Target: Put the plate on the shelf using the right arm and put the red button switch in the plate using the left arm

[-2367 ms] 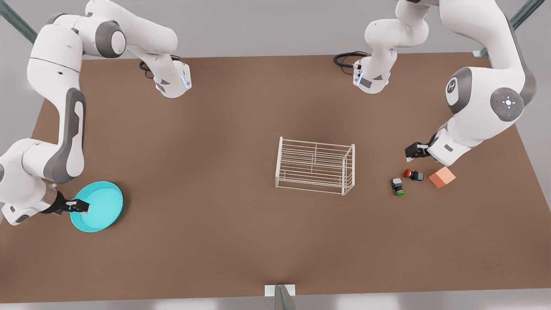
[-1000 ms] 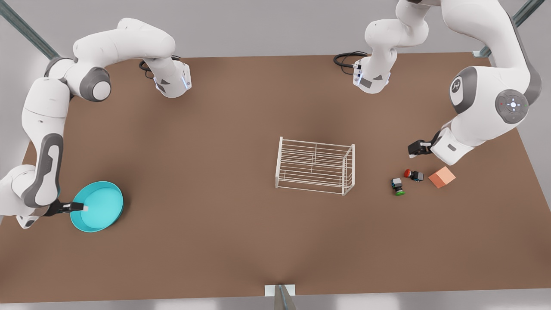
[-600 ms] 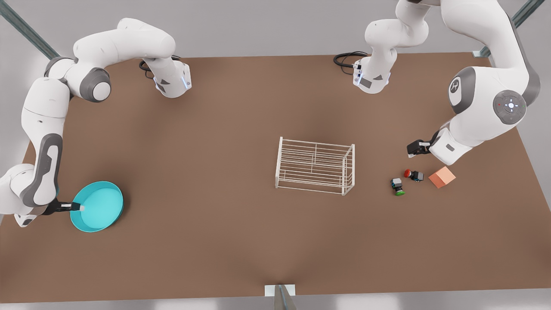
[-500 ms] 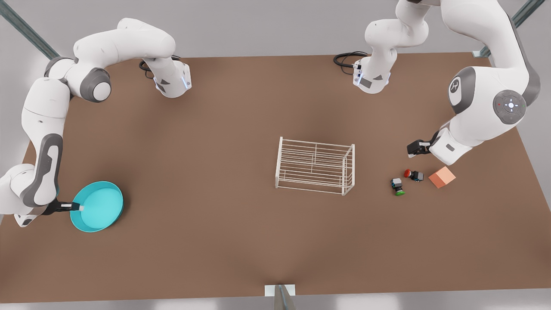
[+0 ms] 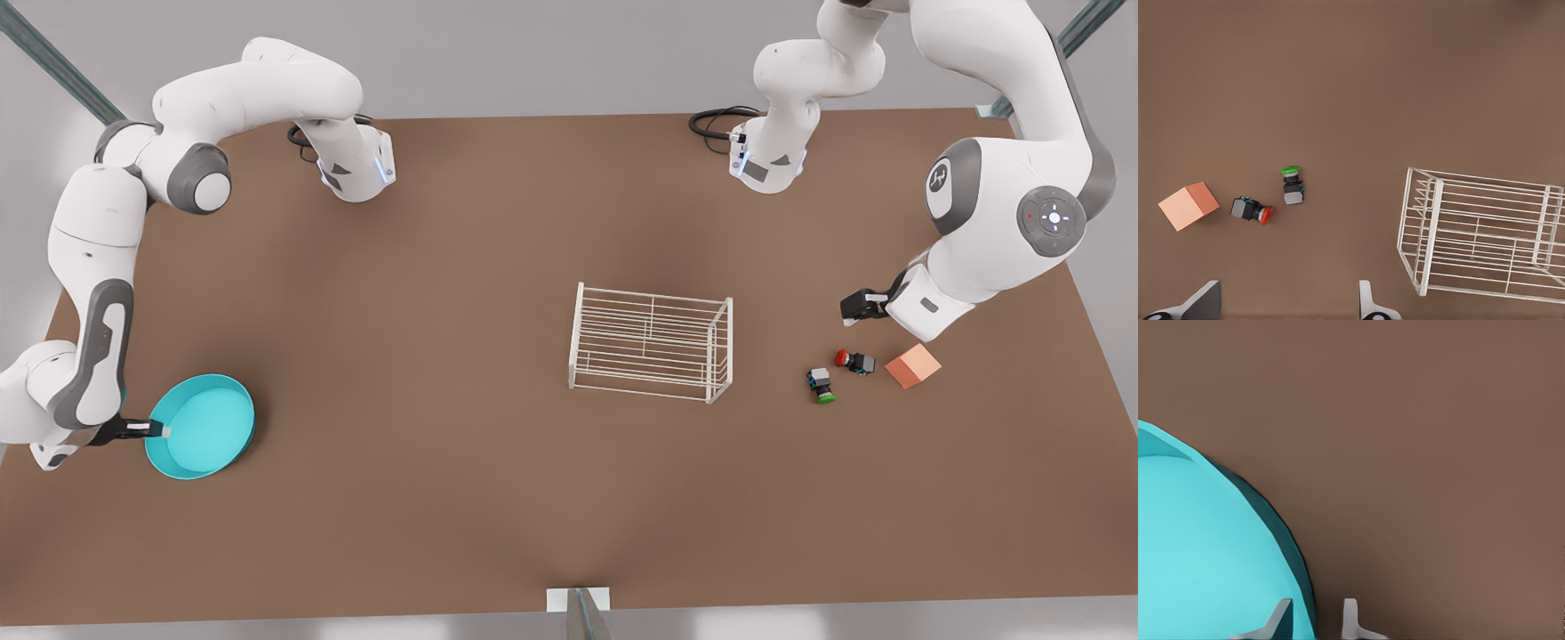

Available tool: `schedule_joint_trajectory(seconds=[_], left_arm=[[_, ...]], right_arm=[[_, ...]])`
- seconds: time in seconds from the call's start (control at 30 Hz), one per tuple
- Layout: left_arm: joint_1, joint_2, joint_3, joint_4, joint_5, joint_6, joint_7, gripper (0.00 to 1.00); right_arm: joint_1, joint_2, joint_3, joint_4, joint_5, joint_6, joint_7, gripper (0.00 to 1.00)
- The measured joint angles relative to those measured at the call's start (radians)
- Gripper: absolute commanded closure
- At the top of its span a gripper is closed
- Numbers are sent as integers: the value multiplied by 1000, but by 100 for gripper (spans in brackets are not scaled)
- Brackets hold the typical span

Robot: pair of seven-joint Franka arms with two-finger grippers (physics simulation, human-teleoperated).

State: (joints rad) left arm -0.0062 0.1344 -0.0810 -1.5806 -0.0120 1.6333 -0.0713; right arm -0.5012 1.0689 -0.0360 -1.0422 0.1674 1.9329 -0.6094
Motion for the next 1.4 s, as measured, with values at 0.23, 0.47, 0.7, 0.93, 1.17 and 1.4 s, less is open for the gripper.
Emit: schedule_joint_trajectory(seconds=[0.23, 0.47, 0.7, 0.93, 1.17, 1.4], left_arm=[[0, 0, 0, 0, 0, 0, -1, 0], [0, 0, 0, 0, 1, 1, -1, 0], [0, 0, 0, -1, 1, 0, -1, 0], [0, 0, 0, -1, 2, 1, -2, 0], [0, 0, 0, -1, 2, 1, -2, 0], [213, 3, 22, -179, -4, 72, -188, 0]], right_arm=[[6, -4, -2, 0, -8, -11, -7, 74], [7, -17, -5, 0, -5, -49, -14, 78], [6, -40, -4, 0, 3, -101, -20, 80], [4, -60, -3, 0, 39, -149, -33, 81], [5, -104, 14, 0, 83, -215, -48, 81], [18, -188, 135, -1, 112, -322, -57, 82]])
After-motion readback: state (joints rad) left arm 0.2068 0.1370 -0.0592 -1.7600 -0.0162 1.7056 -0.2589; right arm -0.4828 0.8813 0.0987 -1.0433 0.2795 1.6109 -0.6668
